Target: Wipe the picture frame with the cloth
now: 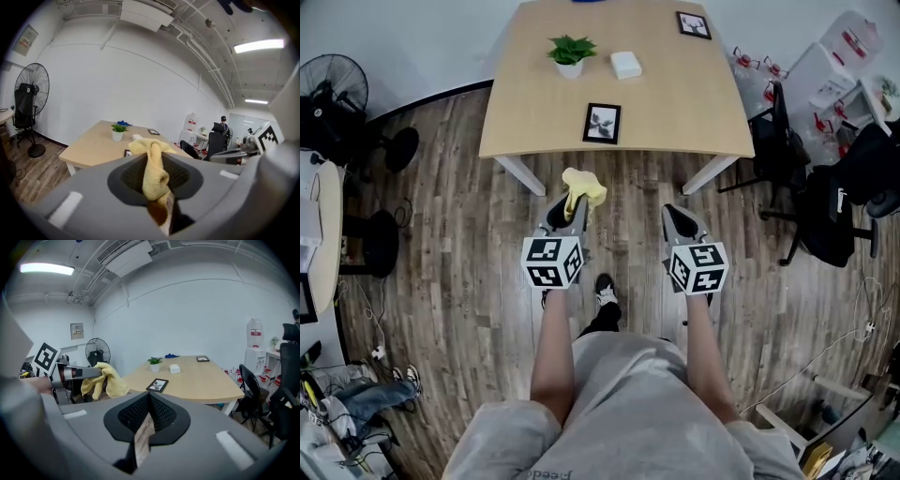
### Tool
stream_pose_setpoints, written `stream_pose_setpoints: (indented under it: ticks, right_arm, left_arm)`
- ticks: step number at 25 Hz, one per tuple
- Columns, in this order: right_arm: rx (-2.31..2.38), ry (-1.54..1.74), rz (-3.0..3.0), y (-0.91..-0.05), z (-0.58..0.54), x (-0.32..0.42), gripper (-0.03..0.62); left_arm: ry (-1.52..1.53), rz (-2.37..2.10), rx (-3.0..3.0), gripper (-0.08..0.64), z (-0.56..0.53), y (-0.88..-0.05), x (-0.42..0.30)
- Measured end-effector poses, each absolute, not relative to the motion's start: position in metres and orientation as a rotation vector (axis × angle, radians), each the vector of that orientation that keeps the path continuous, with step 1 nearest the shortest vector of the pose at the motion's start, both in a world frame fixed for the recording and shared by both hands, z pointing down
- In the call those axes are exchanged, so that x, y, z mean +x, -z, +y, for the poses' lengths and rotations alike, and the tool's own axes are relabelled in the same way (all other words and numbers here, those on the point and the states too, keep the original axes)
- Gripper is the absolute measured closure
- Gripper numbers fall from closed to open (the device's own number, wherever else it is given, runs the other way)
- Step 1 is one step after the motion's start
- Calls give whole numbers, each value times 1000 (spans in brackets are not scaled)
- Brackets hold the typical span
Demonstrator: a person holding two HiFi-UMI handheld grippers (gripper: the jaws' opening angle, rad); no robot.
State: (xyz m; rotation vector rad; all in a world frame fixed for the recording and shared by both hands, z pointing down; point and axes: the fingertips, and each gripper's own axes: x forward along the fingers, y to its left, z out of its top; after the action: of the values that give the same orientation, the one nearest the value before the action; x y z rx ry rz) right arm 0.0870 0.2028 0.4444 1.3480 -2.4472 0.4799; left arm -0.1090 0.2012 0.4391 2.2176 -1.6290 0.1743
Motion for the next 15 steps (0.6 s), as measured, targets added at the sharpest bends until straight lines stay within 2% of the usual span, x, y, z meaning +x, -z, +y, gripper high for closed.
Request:
stream_pose_setpoints:
  ticks: [15]
  right_arm:
    - [1324, -464, -2418, -456, 140, 42, 594]
  left_arm:
    - [-166, -1582, 2210, 428, 143, -460, -144]
